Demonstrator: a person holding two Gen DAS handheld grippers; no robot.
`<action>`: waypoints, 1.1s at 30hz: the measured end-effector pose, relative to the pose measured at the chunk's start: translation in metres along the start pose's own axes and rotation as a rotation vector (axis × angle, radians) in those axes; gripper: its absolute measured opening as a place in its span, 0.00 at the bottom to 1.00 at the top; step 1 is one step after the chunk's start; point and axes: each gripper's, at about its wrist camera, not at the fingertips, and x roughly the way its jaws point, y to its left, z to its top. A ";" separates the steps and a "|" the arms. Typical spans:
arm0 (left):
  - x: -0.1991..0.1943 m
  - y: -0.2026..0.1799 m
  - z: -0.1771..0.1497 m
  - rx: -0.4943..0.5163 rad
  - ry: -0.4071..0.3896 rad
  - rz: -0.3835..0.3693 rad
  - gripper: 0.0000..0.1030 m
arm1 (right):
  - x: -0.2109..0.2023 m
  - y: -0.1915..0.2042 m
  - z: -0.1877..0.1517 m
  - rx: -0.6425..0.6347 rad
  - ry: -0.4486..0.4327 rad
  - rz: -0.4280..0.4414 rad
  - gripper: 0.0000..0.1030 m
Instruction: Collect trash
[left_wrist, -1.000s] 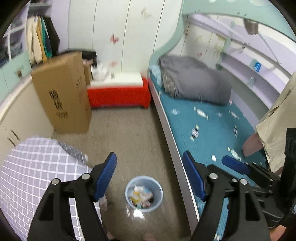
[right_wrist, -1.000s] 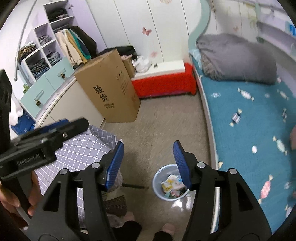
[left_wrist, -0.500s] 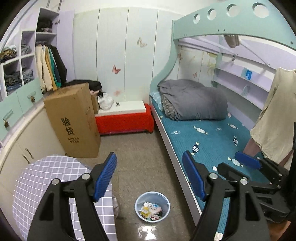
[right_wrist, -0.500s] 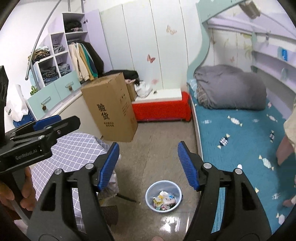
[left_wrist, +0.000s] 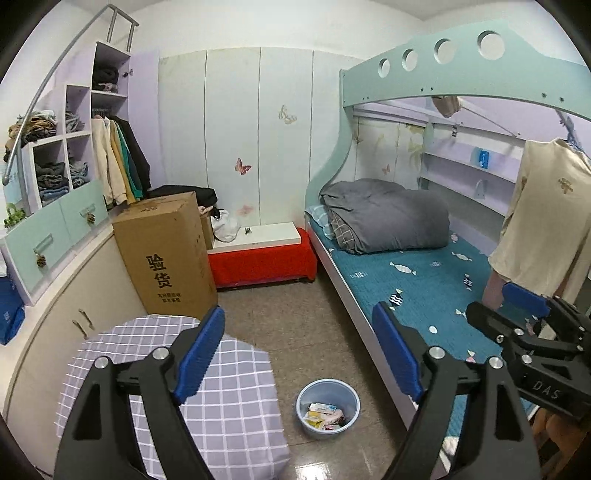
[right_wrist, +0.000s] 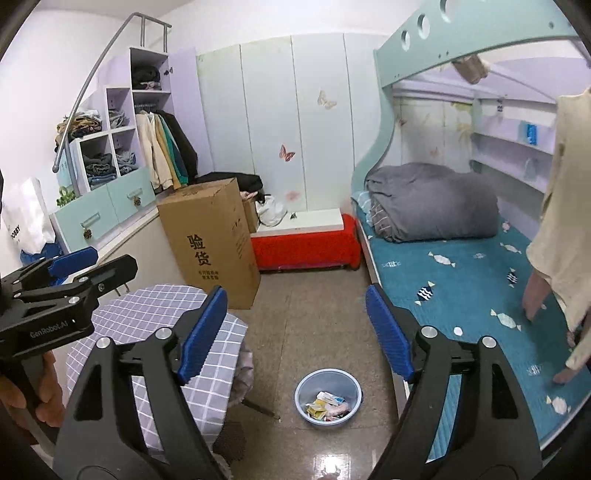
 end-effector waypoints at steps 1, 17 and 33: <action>-0.010 0.005 -0.004 0.001 -0.003 -0.007 0.79 | -0.008 0.006 -0.003 0.002 -0.005 -0.003 0.76; -0.104 0.026 -0.034 0.018 -0.064 -0.053 0.90 | -0.107 0.065 -0.035 0.012 -0.083 -0.098 0.84; -0.121 0.015 -0.031 -0.005 -0.075 -0.052 0.92 | -0.131 0.060 -0.037 0.004 -0.096 -0.080 0.87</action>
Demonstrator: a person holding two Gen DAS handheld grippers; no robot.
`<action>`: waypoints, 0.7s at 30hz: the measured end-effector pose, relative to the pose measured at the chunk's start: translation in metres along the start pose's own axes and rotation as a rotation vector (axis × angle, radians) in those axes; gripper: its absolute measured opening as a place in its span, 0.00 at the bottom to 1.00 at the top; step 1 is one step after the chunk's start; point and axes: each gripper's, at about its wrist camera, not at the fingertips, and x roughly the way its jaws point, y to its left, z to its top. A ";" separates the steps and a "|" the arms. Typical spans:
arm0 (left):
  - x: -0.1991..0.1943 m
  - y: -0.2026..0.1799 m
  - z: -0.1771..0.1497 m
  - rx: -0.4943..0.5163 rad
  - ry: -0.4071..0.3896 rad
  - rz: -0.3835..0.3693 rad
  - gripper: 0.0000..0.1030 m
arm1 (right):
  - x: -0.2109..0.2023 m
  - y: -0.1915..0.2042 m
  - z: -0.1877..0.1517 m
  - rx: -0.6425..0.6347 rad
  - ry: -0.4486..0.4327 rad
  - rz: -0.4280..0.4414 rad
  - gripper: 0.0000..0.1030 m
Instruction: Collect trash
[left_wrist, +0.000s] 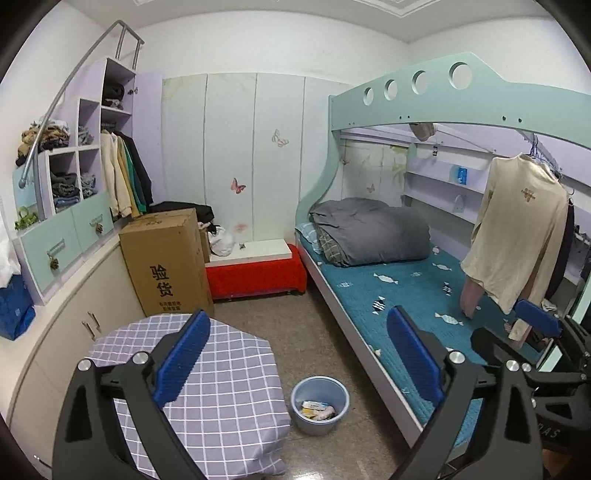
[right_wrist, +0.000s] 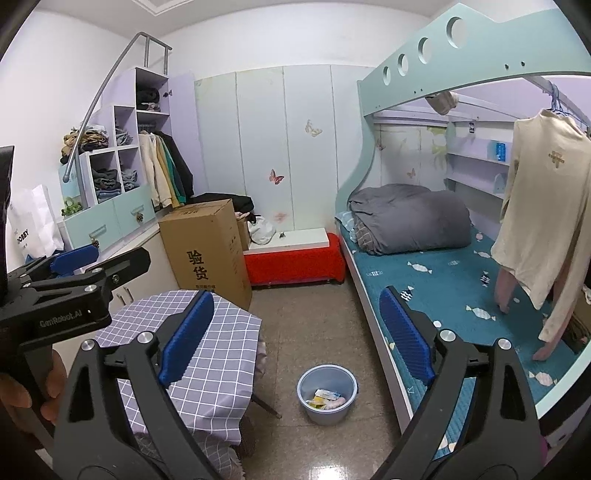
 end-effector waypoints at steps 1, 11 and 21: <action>0.000 0.000 0.000 -0.001 0.001 0.004 0.92 | 0.000 -0.001 0.000 0.001 0.000 0.002 0.87; -0.003 -0.001 0.002 0.011 -0.007 0.021 0.92 | 0.003 -0.004 0.002 0.009 0.011 0.020 0.87; -0.003 -0.001 0.003 0.015 -0.009 0.026 0.92 | 0.005 0.000 0.002 0.013 0.018 0.024 0.87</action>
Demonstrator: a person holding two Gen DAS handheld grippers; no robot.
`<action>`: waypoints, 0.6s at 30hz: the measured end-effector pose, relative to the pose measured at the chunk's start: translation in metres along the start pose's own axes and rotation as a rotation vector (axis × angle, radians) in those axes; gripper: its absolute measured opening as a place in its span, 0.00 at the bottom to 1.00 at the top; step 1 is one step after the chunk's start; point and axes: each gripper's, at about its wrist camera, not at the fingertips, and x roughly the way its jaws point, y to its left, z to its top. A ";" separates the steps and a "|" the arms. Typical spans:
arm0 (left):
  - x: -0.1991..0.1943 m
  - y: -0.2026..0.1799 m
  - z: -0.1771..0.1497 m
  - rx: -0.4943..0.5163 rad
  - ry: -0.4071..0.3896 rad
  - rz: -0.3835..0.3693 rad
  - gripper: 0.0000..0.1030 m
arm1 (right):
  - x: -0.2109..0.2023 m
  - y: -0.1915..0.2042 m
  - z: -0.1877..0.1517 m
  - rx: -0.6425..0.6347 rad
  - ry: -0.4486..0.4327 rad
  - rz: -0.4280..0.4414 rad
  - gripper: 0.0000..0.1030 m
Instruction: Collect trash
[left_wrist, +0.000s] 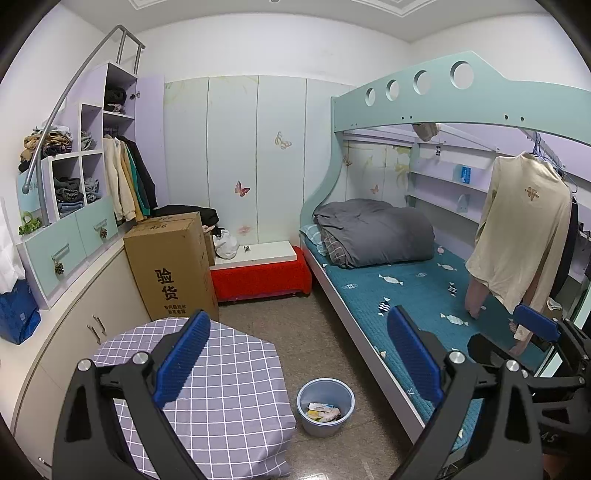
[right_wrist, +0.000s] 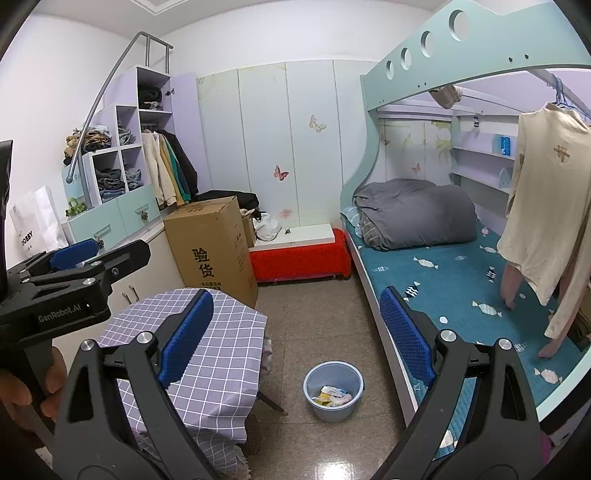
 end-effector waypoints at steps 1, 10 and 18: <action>0.000 0.000 0.000 0.000 0.000 0.000 0.92 | 0.000 0.001 0.000 0.000 0.000 0.000 0.87; 0.002 0.004 0.003 0.001 0.004 -0.002 0.92 | 0.004 0.003 0.000 -0.002 0.007 0.000 0.87; 0.005 0.006 0.005 0.002 0.006 -0.005 0.92 | 0.007 0.003 0.001 0.000 0.011 -0.001 0.87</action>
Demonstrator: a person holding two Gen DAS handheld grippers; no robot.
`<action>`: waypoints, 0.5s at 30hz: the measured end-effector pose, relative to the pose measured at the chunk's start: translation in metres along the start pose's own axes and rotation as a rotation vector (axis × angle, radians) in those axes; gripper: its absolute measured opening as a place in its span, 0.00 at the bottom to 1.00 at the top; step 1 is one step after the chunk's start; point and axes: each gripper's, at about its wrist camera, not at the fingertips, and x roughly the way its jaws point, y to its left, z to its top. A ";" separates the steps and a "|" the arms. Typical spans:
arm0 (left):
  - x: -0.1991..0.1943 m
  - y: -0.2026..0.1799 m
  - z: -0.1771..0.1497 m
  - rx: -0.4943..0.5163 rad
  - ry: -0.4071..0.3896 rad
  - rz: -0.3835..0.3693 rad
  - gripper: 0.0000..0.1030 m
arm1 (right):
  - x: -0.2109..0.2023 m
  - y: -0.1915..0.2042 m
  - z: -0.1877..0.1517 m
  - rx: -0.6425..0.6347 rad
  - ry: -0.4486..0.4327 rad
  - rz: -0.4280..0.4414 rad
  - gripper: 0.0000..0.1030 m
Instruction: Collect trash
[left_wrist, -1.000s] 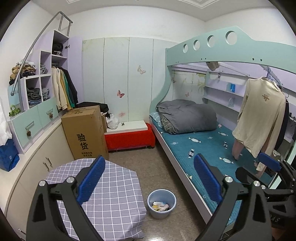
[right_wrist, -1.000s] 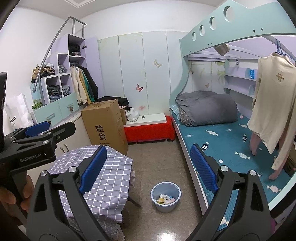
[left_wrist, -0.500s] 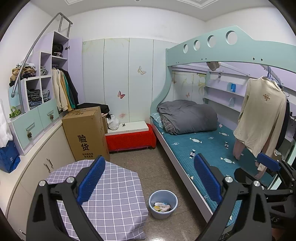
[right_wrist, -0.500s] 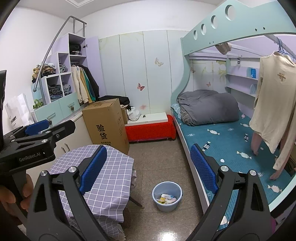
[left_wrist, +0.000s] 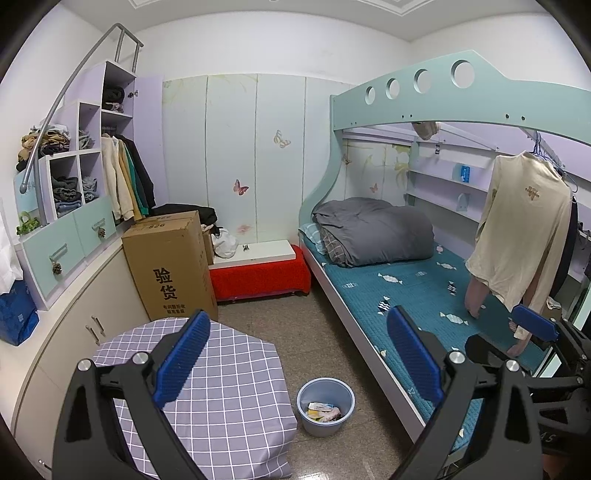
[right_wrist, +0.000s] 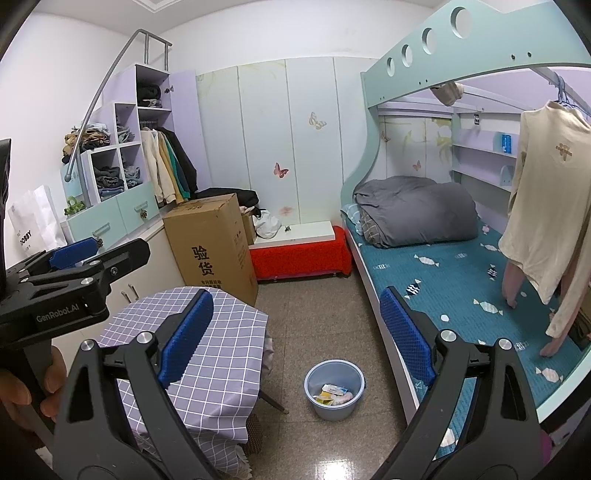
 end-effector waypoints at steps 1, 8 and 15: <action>0.000 -0.001 -0.001 0.000 0.000 0.000 0.92 | 0.000 0.001 0.000 0.001 0.001 -0.001 0.87; 0.002 -0.003 0.000 0.000 0.002 -0.001 0.92 | 0.006 -0.002 -0.002 0.004 0.004 0.000 0.87; 0.002 -0.003 0.000 -0.001 0.001 -0.001 0.92 | 0.006 -0.001 -0.003 0.004 0.005 0.001 0.87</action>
